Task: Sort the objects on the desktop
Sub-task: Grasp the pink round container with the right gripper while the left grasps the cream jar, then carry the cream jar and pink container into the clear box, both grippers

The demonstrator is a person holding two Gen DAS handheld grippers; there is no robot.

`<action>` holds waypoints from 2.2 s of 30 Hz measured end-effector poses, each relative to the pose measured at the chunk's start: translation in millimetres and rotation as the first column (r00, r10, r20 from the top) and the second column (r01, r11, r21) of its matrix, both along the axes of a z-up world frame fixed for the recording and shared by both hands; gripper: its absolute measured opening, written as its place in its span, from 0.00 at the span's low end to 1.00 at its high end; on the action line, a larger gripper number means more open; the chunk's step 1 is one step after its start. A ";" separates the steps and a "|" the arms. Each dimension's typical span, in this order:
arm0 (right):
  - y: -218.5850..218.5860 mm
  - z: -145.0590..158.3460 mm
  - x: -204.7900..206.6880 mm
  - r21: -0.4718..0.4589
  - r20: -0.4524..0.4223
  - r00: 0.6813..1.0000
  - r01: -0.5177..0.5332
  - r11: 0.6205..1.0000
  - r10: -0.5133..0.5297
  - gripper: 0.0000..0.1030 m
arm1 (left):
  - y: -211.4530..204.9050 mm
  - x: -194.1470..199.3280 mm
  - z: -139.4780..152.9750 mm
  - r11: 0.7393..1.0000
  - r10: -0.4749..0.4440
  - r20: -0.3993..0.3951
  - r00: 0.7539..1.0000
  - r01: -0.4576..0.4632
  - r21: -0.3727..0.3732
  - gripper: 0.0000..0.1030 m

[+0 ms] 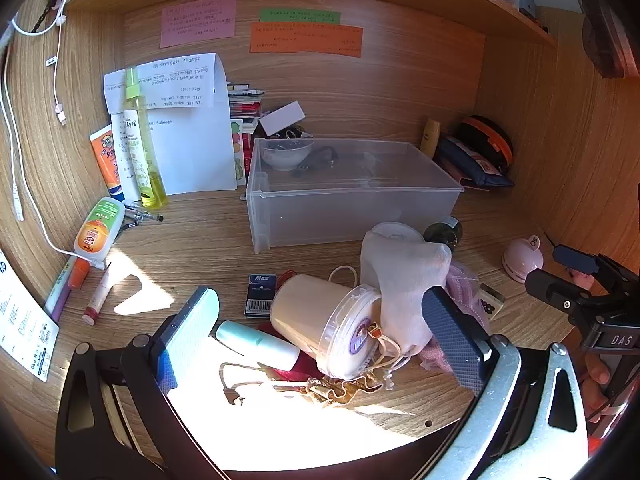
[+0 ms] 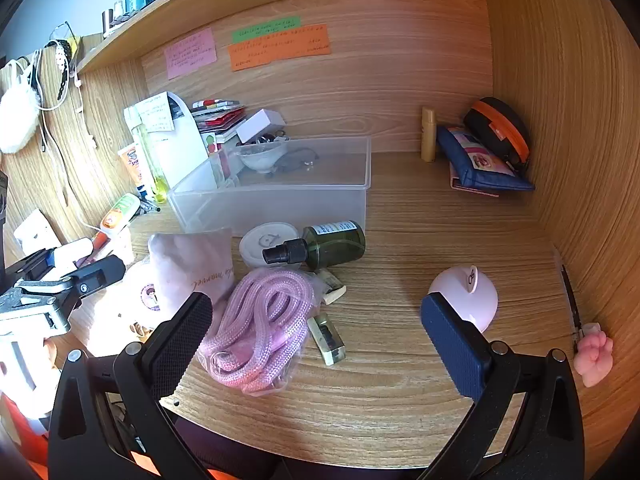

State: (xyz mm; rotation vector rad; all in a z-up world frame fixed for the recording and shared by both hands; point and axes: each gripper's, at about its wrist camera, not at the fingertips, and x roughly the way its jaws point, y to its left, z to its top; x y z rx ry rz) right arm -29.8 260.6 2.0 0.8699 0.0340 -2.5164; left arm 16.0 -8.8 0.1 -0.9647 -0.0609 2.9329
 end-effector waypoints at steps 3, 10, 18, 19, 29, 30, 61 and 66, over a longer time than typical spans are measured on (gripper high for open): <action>1.5 -1.7 -2.9 -0.008 0.003 1.000 0.001 1.000 -0.001 1.00 | 1.8 0.8 -1.2 0.999 -0.001 -0.013 1.000 0.000 -0.034 1.00; 10.0 -0.1 -8.1 0.020 -0.022 0.999 0.034 0.999 -0.033 1.00 | -2.5 -2.0 -1.7 0.996 -0.084 0.010 0.996 0.084 -0.024 1.00; 31.1 -5.5 -24.2 0.091 -0.001 0.996 0.091 0.992 -0.091 1.00 | -15.9 -11.8 -9.9 0.989 -0.145 0.098 0.985 0.146 -0.007 1.00; 34.1 -7.1 -26.7 0.097 0.005 0.995 0.100 0.990 -0.101 1.00 | -16.9 -13.3 -11.1 0.988 -0.150 0.106 0.983 0.151 -0.005 1.00; 62.6 -29.6 -52.0 0.113 0.103 0.982 0.147 0.983 -0.158 1.00 | -23.0 -30.8 -34.8 0.987 -0.162 0.184 0.969 0.162 0.017 0.97; 64.3 -32.0 -53.7 0.111 0.112 0.981 0.146 0.983 -0.159 1.00 | -23.2 -33.0 -36.7 0.986 -0.163 0.191 0.968 0.163 0.020 0.94; 43.6 -53.5 -92.0 0.165 0.160 0.977 0.114 0.980 -0.141 0.59 | -14.5 -62.1 -38.8 0.983 -0.182 0.159 0.970 0.182 0.018 0.64; 30.7 -37.8 -82.3 0.153 0.117 0.988 0.081 0.985 -0.100 0.59 | -20.8 -59.0 -26.4 0.987 -0.163 0.125 0.979 0.160 0.035 0.64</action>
